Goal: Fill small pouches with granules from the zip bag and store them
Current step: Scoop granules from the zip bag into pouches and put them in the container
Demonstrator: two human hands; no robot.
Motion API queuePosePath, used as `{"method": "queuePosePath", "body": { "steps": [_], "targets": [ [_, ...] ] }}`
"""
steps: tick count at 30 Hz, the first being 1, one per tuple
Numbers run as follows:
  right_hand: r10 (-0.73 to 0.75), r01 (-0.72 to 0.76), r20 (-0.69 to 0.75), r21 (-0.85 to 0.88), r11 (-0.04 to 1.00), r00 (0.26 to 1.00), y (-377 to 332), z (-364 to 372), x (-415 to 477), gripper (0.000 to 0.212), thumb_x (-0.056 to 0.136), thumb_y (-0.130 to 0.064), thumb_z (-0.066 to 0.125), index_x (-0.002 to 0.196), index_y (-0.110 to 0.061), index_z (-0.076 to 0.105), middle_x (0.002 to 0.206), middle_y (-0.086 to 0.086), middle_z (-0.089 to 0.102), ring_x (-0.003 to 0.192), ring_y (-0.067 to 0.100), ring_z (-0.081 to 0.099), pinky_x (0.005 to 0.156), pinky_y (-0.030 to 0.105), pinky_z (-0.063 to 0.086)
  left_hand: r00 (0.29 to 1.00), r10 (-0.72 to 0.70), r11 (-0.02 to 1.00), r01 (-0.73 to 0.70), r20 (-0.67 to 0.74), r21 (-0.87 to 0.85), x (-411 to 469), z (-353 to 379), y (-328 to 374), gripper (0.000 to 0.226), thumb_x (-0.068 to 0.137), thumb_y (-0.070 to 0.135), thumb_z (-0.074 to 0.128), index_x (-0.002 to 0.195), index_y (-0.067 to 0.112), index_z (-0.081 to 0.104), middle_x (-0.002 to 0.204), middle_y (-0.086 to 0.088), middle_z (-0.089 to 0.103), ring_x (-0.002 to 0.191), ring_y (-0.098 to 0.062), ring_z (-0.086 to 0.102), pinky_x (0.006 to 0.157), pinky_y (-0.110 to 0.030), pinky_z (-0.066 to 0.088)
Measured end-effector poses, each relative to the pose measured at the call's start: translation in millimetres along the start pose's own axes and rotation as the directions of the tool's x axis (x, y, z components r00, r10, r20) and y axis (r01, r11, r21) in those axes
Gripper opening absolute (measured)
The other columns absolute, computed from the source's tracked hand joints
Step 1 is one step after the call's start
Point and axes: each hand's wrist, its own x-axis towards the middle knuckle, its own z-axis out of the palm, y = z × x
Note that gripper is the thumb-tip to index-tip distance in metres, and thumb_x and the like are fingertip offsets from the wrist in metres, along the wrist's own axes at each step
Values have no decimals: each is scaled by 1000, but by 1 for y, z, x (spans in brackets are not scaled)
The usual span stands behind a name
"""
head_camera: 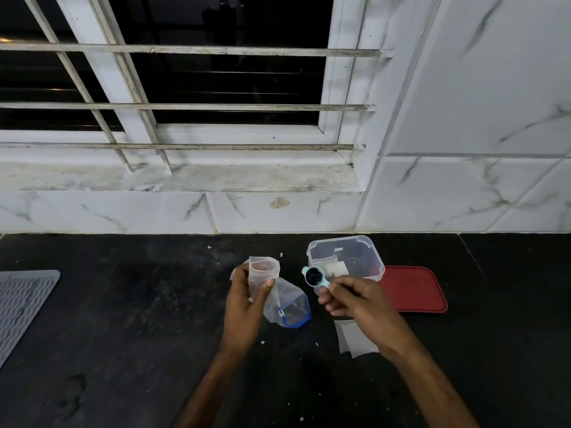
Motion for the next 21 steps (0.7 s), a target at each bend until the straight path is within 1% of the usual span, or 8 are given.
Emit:
{"method": "queuePosePath", "body": {
  "steps": [5, 9, 11, 12, 14, 17, 19, 21],
  "targets": [
    [-111, 108, 65, 44, 993, 992, -41, 12, -2, 22, 98, -17, 51, 94, -14, 72, 70, 4, 66, 62, 16, 57, 68, 30, 53, 999, 19, 998, -22, 44, 64, -5, 4, 0, 33, 89, 23, 65, 121, 19, 56, 110, 2, 68, 103, -19, 67, 87, -50, 56],
    [-118, 132, 93, -154, 979, 989, -44, 23, 7, 20, 98, -22, 52, 94, -21, 71, 62, -3, 62, 55, 12, 56, 62, 29, 53, 996, 44, 996, -51, 82, 79, -8, 9, 7, 35, 92, 11, 64, 120, 29, 55, 113, 12, 67, 107, -12, 65, 93, -41, 54],
    [-138, 160, 91, -298, 941, 986, -42, 28, 11, 19, 97, -24, 52, 96, -22, 70, 61, -7, 61, 54, 5, 56, 58, 23, 51, 995, 47, 995, -55, 91, 83, -9, 9, 11, 41, 91, 2, 62, 120, 31, 54, 113, 15, 67, 109, -10, 64, 95, -40, 53],
    [-162, 182, 83, -372, 910, 983, -41, 30, 11, 18, 97, -25, 52, 97, -22, 70, 62, -10, 60, 54, 2, 56, 58, 19, 48, 995, 41, 995, -49, 89, 86, -9, 8, 10, 40, 91, 2, 62, 119, 30, 54, 113, 15, 66, 109, -10, 64, 95, -41, 53],
    [-234, 233, 61, -495, 837, 970, -40, 32, 12, 18, 96, -26, 53, 99, -22, 71, 70, -14, 63, 60, -1, 58, 61, 16, 46, 996, 31, 996, -37, 84, 77, -8, 7, 9, 35, 89, 14, 64, 120, 28, 54, 114, 13, 66, 109, -11, 64, 96, -44, 53],
    [-314, 277, 58, -640, 717, 948, -45, 37, 10, 22, 96, -30, 52, 107, -24, 70, 93, -9, 71, 79, 4, 64, 75, 20, 52, 994, 32, 997, -39, 102, 62, -7, 7, 11, 38, 85, 32, 64, 122, 29, 54, 116, 10, 66, 112, -16, 63, 96, -46, 53],
    [-334, 288, 100, -759, 583, 937, -51, 41, 10, 28, 98, -34, 48, 120, -26, 63, 109, -7, 69, 94, 7, 63, 86, 22, 51, 992, 40, 998, -46, 116, 51, -6, 8, 15, 37, 86, 29, 65, 122, 30, 55, 116, 11, 66, 112, -14, 64, 97, -45, 53],
    [-360, 312, 162, -858, 408, 919, -55, 42, 10, 37, 98, -34, 50, 133, -26, 52, 122, -4, 62, 107, 12, 59, 93, 26, 47, 990, 41, 999, -43, 134, 8, -5, 9, 17, 38, 85, 24, 66, 122, 25, 56, 116, 8, 67, 112, -15, 64, 97, -43, 53]
  ]
}}
